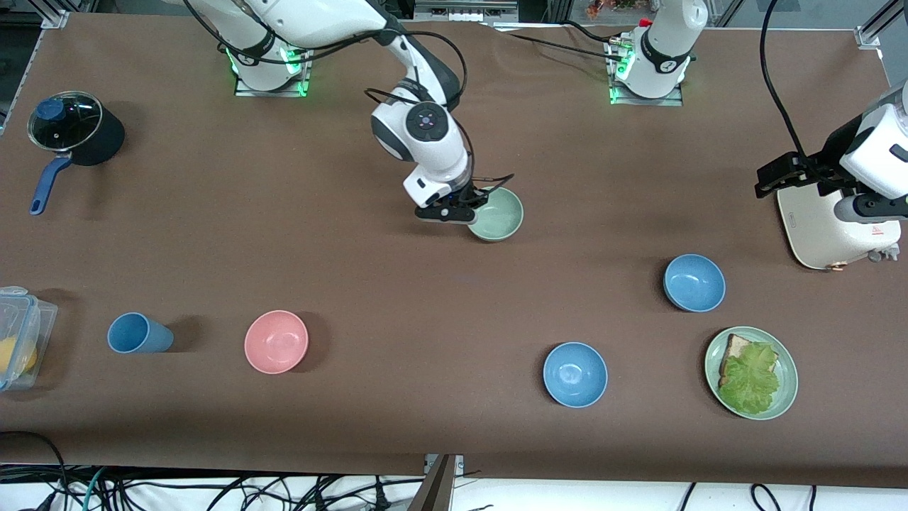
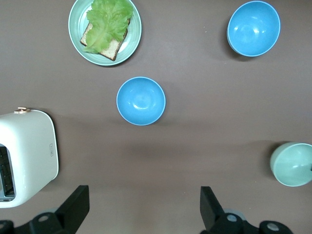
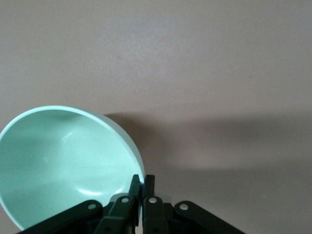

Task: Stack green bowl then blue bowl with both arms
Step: 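Carry the green bowl with the right gripper to the table middle, then release the green bowl and withdraw the right gripper to rest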

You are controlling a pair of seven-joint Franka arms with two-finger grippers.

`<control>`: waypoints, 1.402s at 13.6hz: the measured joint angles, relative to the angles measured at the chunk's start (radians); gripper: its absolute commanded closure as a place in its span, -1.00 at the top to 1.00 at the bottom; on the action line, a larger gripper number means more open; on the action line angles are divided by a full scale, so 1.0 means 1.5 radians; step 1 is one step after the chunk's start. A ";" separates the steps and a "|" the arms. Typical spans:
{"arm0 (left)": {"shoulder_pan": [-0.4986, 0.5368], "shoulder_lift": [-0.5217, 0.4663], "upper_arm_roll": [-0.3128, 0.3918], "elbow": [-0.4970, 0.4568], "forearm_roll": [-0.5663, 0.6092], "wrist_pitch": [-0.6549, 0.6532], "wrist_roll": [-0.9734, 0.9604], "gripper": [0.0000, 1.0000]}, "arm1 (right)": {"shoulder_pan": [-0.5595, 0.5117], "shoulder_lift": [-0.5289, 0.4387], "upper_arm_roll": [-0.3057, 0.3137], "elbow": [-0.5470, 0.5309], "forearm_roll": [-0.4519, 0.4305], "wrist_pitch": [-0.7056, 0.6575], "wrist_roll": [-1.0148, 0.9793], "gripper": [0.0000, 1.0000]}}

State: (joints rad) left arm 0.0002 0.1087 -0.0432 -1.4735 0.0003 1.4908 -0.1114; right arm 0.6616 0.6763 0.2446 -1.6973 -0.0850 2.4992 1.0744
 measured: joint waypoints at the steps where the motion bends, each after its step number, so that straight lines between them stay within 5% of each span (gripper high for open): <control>1: 0.000 0.000 0.000 0.000 0.000 0.000 0.000 1.00 | 0.009 0.020 -0.001 0.021 -0.007 0.000 0.025 -1.00; 7: 0.000 0.000 0.000 0.000 0.000 0.000 0.000 1.00 | 0.043 0.062 -0.020 0.087 -0.010 -0.002 0.095 -0.88; 10: 0.000 0.000 0.000 0.000 0.000 0.000 0.000 1.00 | 0.044 0.062 -0.024 0.087 -0.010 -0.002 0.096 0.13; 11: 0.000 0.000 0.000 0.000 0.000 0.000 0.000 1.00 | 0.043 0.062 -0.028 0.089 -0.010 -0.002 0.096 0.82; 12: 0.000 0.000 0.000 0.000 0.000 0.000 0.000 1.00 | 0.043 0.062 -0.030 0.092 -0.010 -0.005 0.096 0.99; 19: 0.000 0.000 0.000 0.000 0.000 0.000 0.000 1.00 | 0.028 0.024 -0.049 0.118 -0.012 -0.095 0.092 0.99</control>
State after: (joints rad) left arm 0.0002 0.1090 -0.0432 -1.4733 0.0003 1.4907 -0.1114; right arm 0.7036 0.7117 0.1706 -1.5196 -0.1030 2.3575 1.2117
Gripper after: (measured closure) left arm 0.000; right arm 0.013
